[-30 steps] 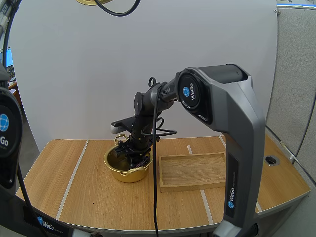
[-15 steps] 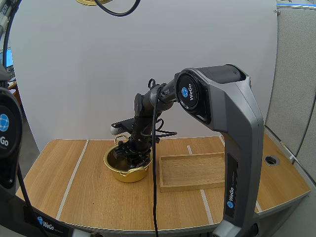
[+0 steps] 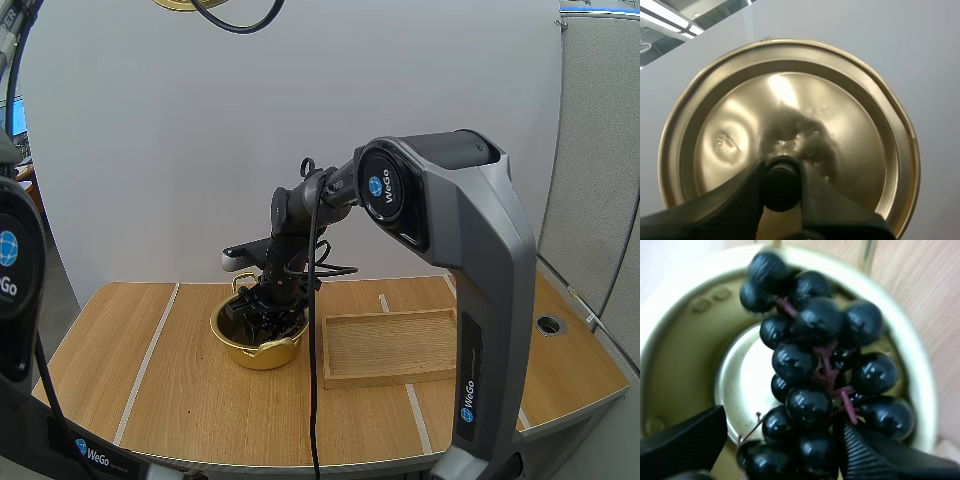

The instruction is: Open the pot, put the grape inside, and close it

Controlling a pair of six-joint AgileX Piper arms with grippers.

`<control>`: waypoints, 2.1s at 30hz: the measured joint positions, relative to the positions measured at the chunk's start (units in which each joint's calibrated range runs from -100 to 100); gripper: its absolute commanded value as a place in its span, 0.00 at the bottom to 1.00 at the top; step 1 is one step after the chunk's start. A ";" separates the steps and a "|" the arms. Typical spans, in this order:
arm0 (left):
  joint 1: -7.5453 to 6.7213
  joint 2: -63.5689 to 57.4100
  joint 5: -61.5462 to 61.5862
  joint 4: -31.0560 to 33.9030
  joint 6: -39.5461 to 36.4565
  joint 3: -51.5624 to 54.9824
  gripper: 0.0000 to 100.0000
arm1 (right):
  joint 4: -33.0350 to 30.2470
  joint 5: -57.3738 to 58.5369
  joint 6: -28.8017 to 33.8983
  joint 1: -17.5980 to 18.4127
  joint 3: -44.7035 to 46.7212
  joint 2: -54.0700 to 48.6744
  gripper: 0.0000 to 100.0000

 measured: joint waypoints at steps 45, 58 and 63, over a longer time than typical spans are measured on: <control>0.00 0.00 0.00 0.00 0.00 0.00 0.00 | 0.37 5.13 0.34 0.00 0.00 -13.59 0.00; 0.00 0.00 0.00 0.00 0.00 0.00 0.00 | -9.54 10.83 6.39 0.00 1.60 -13.70 0.00; 0.00 0.00 0.00 0.00 0.00 0.00 0.00 | -9.80 10.83 6.49 0.00 2.34 -13.70 0.00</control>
